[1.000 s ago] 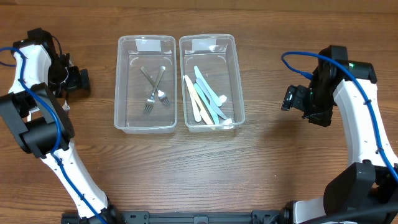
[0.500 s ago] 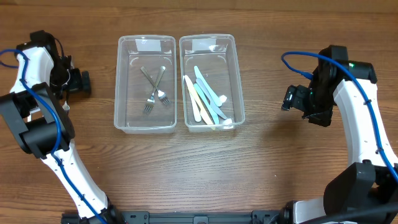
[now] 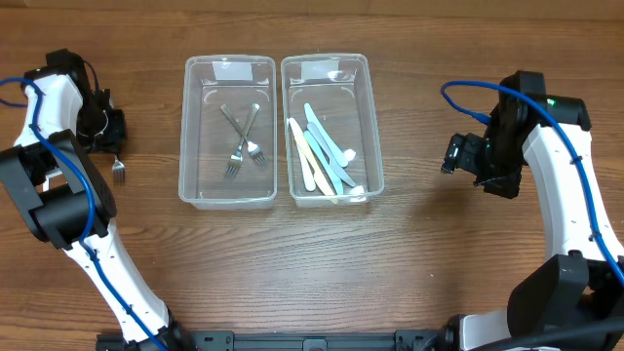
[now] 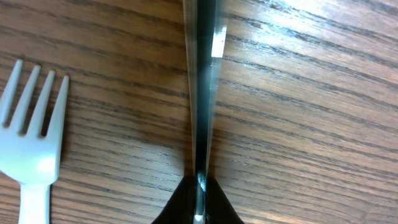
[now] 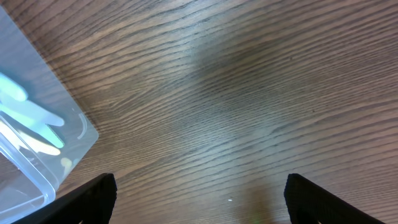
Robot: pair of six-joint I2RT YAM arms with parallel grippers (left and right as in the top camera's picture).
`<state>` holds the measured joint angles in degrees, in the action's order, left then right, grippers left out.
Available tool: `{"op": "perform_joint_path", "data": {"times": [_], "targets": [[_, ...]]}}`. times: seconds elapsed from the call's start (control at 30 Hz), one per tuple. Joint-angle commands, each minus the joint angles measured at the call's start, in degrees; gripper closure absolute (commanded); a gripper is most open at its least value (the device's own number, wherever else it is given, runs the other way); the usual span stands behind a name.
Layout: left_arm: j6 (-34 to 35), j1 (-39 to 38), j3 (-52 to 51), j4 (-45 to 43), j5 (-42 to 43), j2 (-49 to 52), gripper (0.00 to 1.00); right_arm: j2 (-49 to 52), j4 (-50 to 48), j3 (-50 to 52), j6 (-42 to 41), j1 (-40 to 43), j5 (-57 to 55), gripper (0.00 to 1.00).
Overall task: Pack container
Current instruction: 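Move the left gripper back and grasp the dark-handled metal fork, then carry the dark-handled fork into the left container and release it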
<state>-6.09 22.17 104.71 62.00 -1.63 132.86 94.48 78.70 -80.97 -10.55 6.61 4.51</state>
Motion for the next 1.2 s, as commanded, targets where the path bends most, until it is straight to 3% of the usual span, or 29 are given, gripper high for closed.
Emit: {"op": "perform_joint_path", "data": {"times": [0.0,0.23,0.37,0.53,0.63,0.8,1.13,1.17], "targets": [[0.7,0.1,-2.4,0.1,1.0,1.9,0.96,-0.7,-0.2,0.0,0.2,-0.2,0.3,0.11],[4.4,-0.3,2.1,5.4,1.2,-0.3,0.96,-0.7,-0.2,0.0,0.2,-0.2,0.3,0.11],[5.7,-2.4,7.9,9.5,5.3,-10.4,0.96,-0.7,-0.3,0.0,0.2,-0.2,0.3,0.11],[6.5,-13.0,8.7,9.4,4.4,-26.5,0.96,-0.7,0.0,0.0,0.1,-0.2,0.4,0.11],[7.4,-21.8,8.7,9.7,4.0,-30.3,0.96,-0.7,0.0,0.0,0.1,-0.2,1.2,0.11],[10.7,-31.0,7.6,9.3,2.1,-26.6,0.96,-0.7,0.3,0.0,0.2,-0.2,1.2,0.11],[12.3,-31.3,2.8,9.6,2.7,-8.9,0.96,-0.7,0.5,0.0,0.2,-0.2,1.2,0.11],[12.3,-31.3,2.8,9.8,2.7,-8.1,0.92,-0.7,0.5,0.0,0.2,-0.2,1.2,0.11]]}}
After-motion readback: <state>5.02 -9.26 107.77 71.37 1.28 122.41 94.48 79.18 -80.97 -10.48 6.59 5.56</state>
